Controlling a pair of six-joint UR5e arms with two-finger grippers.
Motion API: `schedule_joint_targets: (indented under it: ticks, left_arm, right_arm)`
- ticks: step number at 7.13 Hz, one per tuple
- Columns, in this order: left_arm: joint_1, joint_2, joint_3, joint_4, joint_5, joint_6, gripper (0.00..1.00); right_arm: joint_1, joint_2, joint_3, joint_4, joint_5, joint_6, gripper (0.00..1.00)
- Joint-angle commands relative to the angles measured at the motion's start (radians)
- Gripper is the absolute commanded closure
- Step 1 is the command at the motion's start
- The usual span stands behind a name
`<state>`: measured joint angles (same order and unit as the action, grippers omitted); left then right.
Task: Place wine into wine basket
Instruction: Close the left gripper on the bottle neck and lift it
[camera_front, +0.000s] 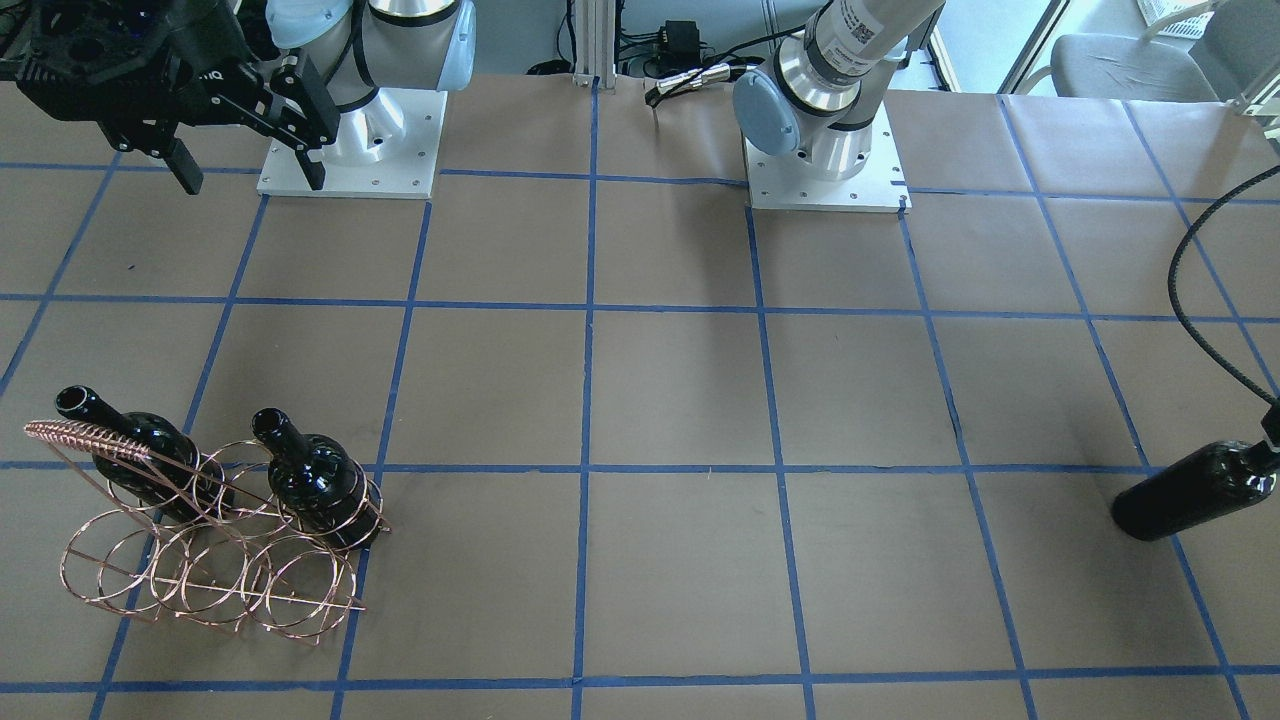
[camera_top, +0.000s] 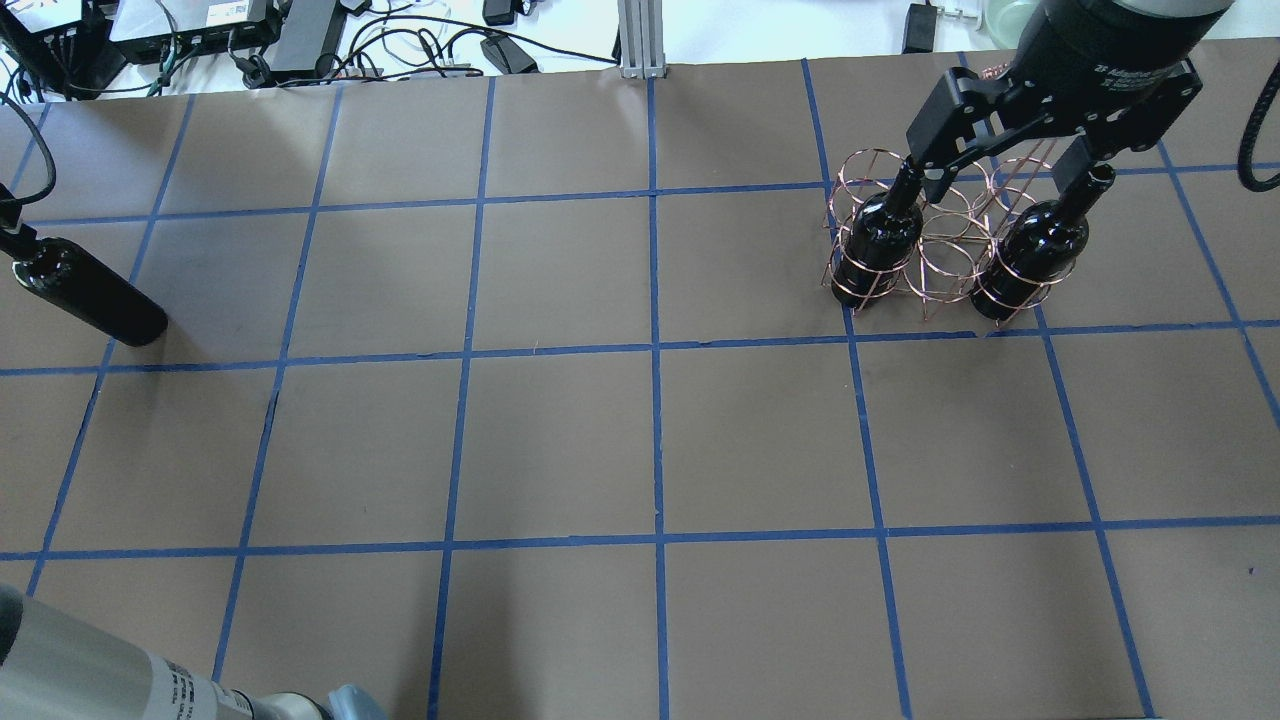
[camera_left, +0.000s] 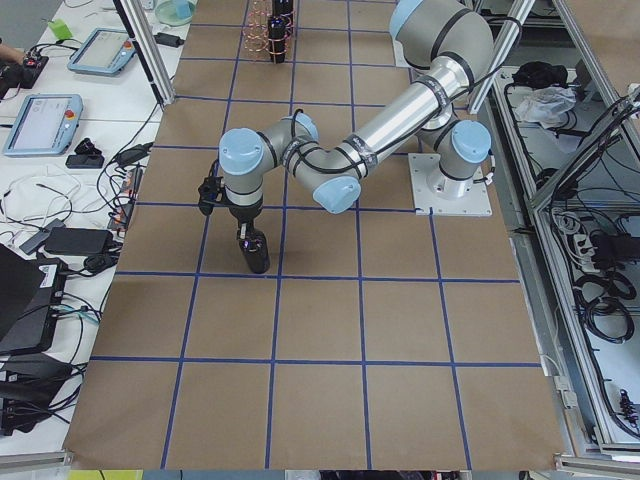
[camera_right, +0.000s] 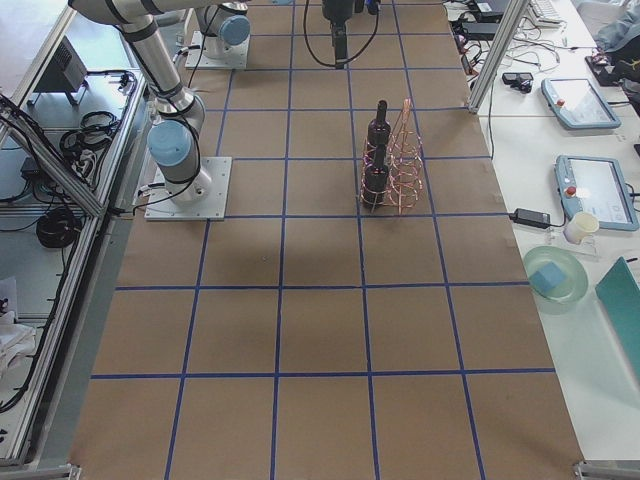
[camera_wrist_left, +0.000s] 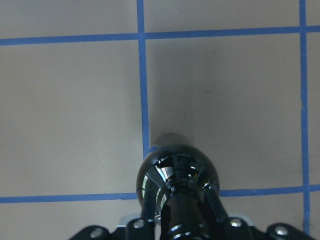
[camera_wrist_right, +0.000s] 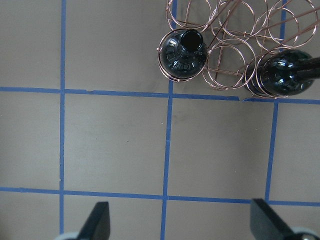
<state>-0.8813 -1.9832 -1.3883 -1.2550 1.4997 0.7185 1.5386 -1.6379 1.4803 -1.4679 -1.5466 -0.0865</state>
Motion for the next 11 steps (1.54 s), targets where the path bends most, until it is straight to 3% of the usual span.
schedule_joint_targets:
  ticks: [1,4,8,11]
  left_arm:
    - [-0.002,0.007,0.000,-0.007,0.005,0.001,1.00]
    - [-0.098,0.090,0.002,-0.042,0.028,-0.007,1.00]
    - [-0.278,0.207,-0.027,-0.087,0.027,-0.250,1.00]
    - [-0.428,0.305,-0.164,-0.093,0.024,-0.419,1.00]
  right_arm:
    - [0.000,0.000,0.000,-0.011,-0.006,0.002,0.00]
    - [0.000,0.003,0.000,-0.008,-0.009,-0.001,0.00]
    - [-0.003,0.010,0.000,0.000,-0.001,0.007,0.00]
    - [-0.003,0.015,0.005,-0.009,0.000,-0.013,0.00]
